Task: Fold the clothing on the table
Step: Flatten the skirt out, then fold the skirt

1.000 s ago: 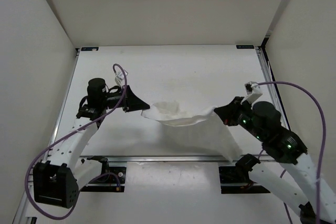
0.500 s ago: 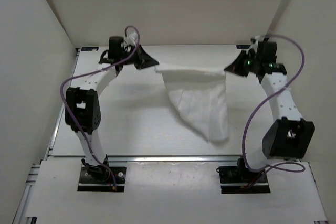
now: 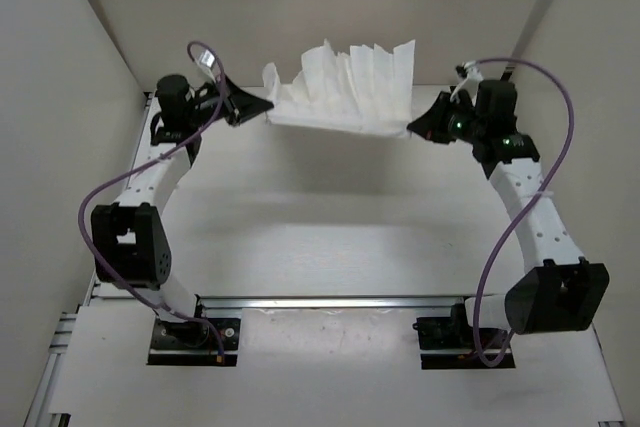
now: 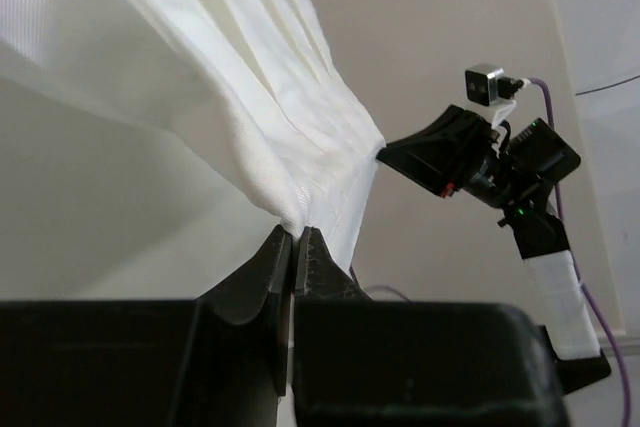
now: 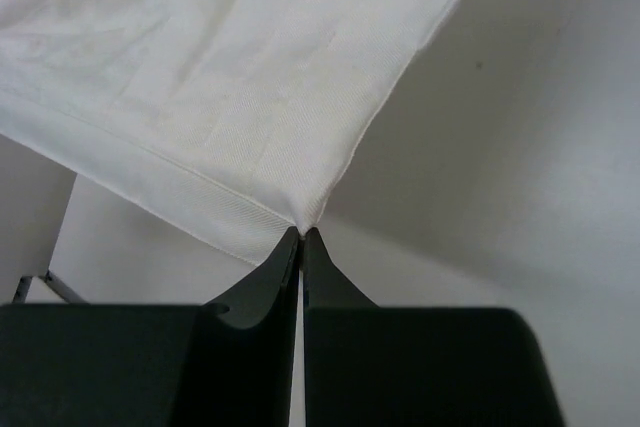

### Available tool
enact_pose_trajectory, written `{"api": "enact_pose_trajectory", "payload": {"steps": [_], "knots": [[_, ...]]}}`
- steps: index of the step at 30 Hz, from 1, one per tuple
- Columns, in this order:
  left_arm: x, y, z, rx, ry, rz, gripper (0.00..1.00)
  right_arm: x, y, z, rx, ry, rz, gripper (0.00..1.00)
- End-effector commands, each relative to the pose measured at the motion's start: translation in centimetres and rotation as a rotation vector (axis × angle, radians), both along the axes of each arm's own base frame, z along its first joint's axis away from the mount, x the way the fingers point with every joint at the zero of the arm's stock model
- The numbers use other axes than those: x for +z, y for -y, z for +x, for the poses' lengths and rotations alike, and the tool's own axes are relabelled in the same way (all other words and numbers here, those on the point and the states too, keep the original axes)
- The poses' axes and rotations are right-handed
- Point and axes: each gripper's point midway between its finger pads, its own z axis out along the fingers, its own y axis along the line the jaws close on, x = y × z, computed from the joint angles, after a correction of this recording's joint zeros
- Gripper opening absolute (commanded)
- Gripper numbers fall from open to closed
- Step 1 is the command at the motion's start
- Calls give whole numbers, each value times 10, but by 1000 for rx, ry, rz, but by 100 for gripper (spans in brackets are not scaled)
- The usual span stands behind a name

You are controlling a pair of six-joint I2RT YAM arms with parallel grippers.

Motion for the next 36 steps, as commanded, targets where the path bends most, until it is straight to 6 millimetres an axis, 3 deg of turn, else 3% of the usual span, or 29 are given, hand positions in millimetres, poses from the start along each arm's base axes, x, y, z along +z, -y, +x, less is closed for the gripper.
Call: {"api": "enact_pose_trajectory", "payload": {"steps": [1, 2, 3, 4, 6, 7, 8, 10, 11, 13, 19, 25, 31, 33, 36], "knots": [[-68, -26, -23, 101, -131, 34, 0, -73, 27, -24, -110, -160, -36, 0], [-95, -29, -39, 117, -194, 48, 0, -109, 23, -47, -86, -271, -30, 0], [-129, -14, -64, 88, -277, 74, 0, -115, 18, -57, -65, -293, -19, 0], [-137, -11, -77, 81, -296, 89, 0, -137, 13, -80, -38, -374, -3, 0], [-184, -2, -122, 65, -414, 172, 0, -174, 1, -127, 27, -534, 10, 0], [-210, 3, -147, 39, -493, 209, 0, -175, -3, -139, 54, -547, 3, 0], [-206, 6, -157, 29, -472, 214, 0, -186, 0, -156, 49, -614, -15, 0], [-231, 12, -199, -2, -575, 256, 0, -181, -2, -179, 73, -631, -25, 0], [-227, 12, -206, -2, -563, 252, 0, -180, -3, -190, 82, -654, -20, 0], [-238, 11, -232, -14, -635, 238, 0, -179, -4, -208, 98, -694, -22, 0], [-221, 1, -244, 45, -620, 246, 0, -168, -14, -253, 161, -779, -48, 1], [-190, -15, -242, 146, -529, 251, 0, -139, -18, -273, 204, -793, -25, 0], [-181, -34, -236, 255, -546, 292, 0, -116, -17, -264, 178, -750, 17, 0], [-183, -33, -230, 276, -595, 263, 0, -113, -12, -249, 137, -735, 34, 0], [-175, -28, -205, 298, -572, 197, 0, -113, -3, -222, 78, -705, 55, 0]]}}
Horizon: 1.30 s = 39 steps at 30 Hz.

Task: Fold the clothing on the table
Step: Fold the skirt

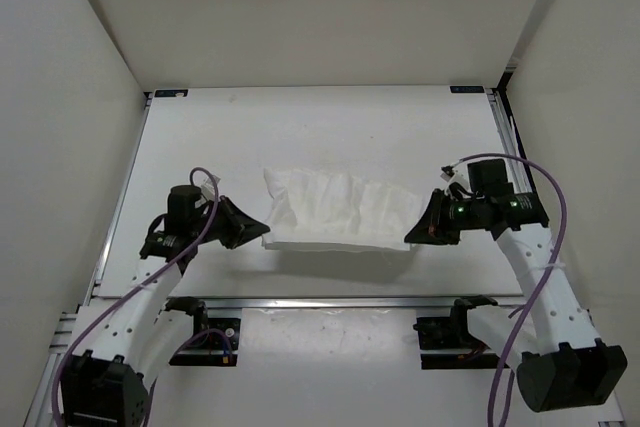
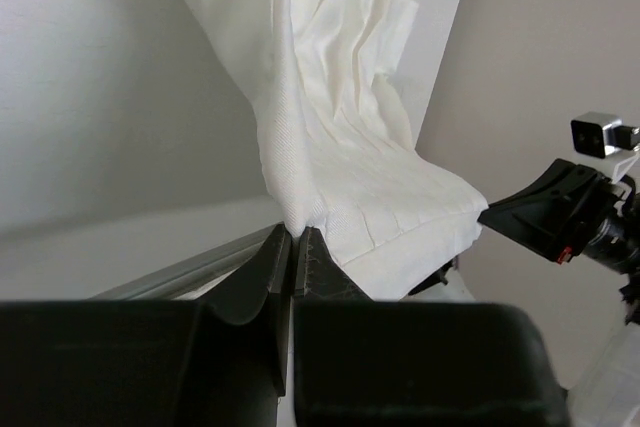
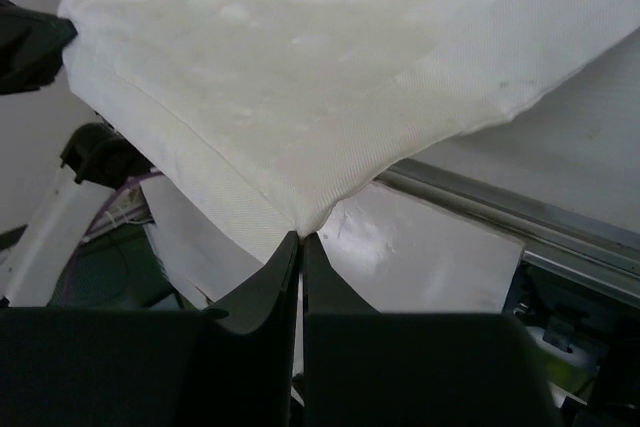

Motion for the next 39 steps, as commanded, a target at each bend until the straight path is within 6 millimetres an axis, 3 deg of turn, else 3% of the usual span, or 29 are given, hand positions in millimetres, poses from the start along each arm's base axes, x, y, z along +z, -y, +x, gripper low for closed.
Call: {"api": "enact_pose_trajectory", "payload": {"steps": [1, 5, 7, 9, 10, 11, 13, 16, 18, 20, 22, 23, 24, 25, 26, 27, 29, 30, 32, 34, 37, 39], "knots": [[4, -8, 35, 116, 2, -1, 0, 6, 13, 29, -67, 36, -16, 0], [10, -9, 80, 162, 41, 6, 0, -5, 22, 65, -133, 60, -25, 0], [26, -5, 108, 182, 88, -20, 0, -12, 20, 80, -144, 63, -14, 0], [17, -1, 129, 179, 67, -6, 0, -16, 21, 93, -156, 76, 0, 0], [34, 5, 140, 169, 106, -22, 0, -19, 23, 101, -175, 80, -10, 0], [24, 7, 148, 165, 80, -11, 0, -22, 27, 104, -185, 78, -27, 0], [27, 21, 164, 138, 76, -15, 0, -26, 31, 110, -203, 66, -32, 0], [48, 35, 187, 113, 130, -11, 0, -22, 31, 108, -197, 66, -44, 0], [52, 33, 185, 114, 143, 10, 0, -19, 32, 108, -181, 86, -66, 0], [45, 15, 181, 157, 123, 27, 0, -17, 32, 107, -173, 92, -72, 0], [51, 0, 161, 169, 122, 34, 0, -15, 29, 101, -149, 86, -67, 0], [45, -9, 153, 179, 102, 79, 0, -11, 24, 96, -130, 97, -66, 1], [61, -15, 143, 188, 147, 96, 0, -7, 25, 88, -107, 109, -87, 0], [53, -20, 131, 183, 124, 157, 0, -5, 21, 80, -78, 115, -96, 0], [70, -21, 120, 183, 184, 175, 0, -1, 19, 66, -59, 117, -106, 0], [72, -28, 106, 206, 193, 191, 0, -5, 20, 54, -58, 85, -113, 1], [70, -38, 79, 237, 185, 168, 0, -3, 17, 24, -38, 34, -74, 0], [58, -40, 70, 240, 139, 168, 0, 3, 13, 18, -28, 47, -51, 0], [54, -40, 60, 239, 127, 156, 0, 7, 9, 4, -26, 10, -21, 0], [43, -40, 64, 250, 86, 138, 0, 13, 6, 8, -29, 29, -2, 0], [27, -26, 86, 217, 40, 138, 0, 7, 5, 28, -61, -10, 64, 0], [18, -22, 102, 208, 14, 160, 0, -8, 8, 43, -81, -53, 73, 0]]}}
